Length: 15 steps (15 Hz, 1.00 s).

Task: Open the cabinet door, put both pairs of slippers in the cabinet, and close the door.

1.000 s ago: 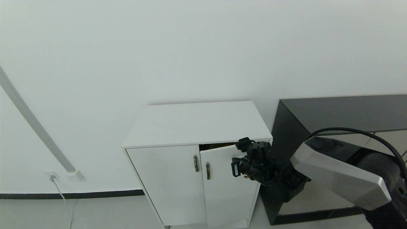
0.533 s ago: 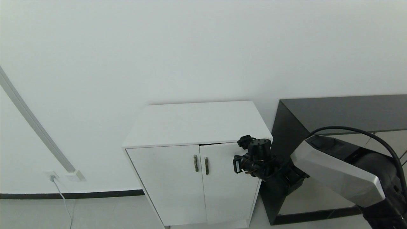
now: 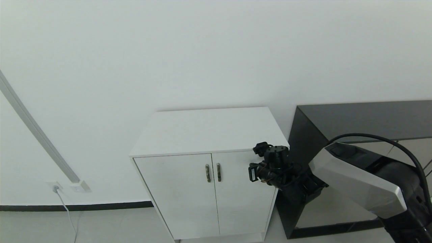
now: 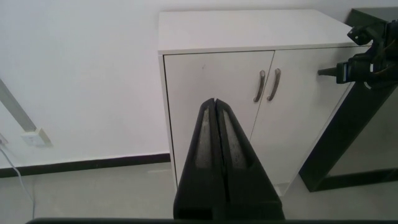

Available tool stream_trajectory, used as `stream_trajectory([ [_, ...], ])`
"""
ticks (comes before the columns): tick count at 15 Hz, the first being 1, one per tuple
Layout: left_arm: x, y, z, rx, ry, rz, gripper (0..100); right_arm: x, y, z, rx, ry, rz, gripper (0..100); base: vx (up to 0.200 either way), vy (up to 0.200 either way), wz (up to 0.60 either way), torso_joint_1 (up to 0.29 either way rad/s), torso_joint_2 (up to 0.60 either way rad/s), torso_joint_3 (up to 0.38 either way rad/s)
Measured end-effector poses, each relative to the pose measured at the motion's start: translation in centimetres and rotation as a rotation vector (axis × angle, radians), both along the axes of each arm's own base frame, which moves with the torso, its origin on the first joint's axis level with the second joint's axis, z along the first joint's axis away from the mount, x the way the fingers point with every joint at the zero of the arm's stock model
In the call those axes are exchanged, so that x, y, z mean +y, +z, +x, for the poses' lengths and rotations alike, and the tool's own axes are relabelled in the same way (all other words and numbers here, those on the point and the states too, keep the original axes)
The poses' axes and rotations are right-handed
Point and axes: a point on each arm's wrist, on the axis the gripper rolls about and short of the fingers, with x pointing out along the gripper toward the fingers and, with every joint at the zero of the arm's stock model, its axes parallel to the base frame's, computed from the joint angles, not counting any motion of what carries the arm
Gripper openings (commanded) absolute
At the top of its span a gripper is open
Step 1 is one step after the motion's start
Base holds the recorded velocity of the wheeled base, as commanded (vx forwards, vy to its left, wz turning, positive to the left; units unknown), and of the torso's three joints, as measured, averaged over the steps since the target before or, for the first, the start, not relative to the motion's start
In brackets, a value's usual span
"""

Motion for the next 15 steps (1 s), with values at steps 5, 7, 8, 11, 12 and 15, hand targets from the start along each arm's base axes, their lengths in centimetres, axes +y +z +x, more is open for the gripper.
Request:
stream_trajectory([
  [5,0.0,0.0,0.0,0.0,0.0,0.0,0,-0.6,-0.1,-0.9,-0.004,-0.018,-0.005,0,0.0,0.0,0.0,0.0,0.0,0.0],
  [7,0.0,0.0,0.0,0.0,0.0,0.0,0,-1.3,0.1,-1.9,-0.011,-0.041,-0.01,0,0.0,0.0,0.0,0.0,0.0,0.0],
  [8,0.0,0.0,0.0,0.0,0.0,-0.001,0,-1.7,0.3,-2.7,-0.009,-0.045,-0.014,0,0.0,0.0,0.0,0.0,0.0,0.0],
  [11,0.0,0.0,0.0,0.0,0.0,0.0,0,-3.6,1.6,-5.0,-0.037,-0.091,-0.011,0,0.0,0.0,0.0,0.0,0.0,0.0],
  [12,0.0,0.0,0.0,0.0,0.0,0.0,0,-4.4,1.9,-5.7,-0.048,-0.111,-0.009,0,0.0,0.0,0.0,0.0,0.0,0.0],
  [15,0.0,0.0,0.0,0.0,0.0,0.0,0,-7.5,2.6,-8.1,-0.07,-0.167,-0.005,0,0.0,0.0,0.0,0.0,0.0,0.0],
])
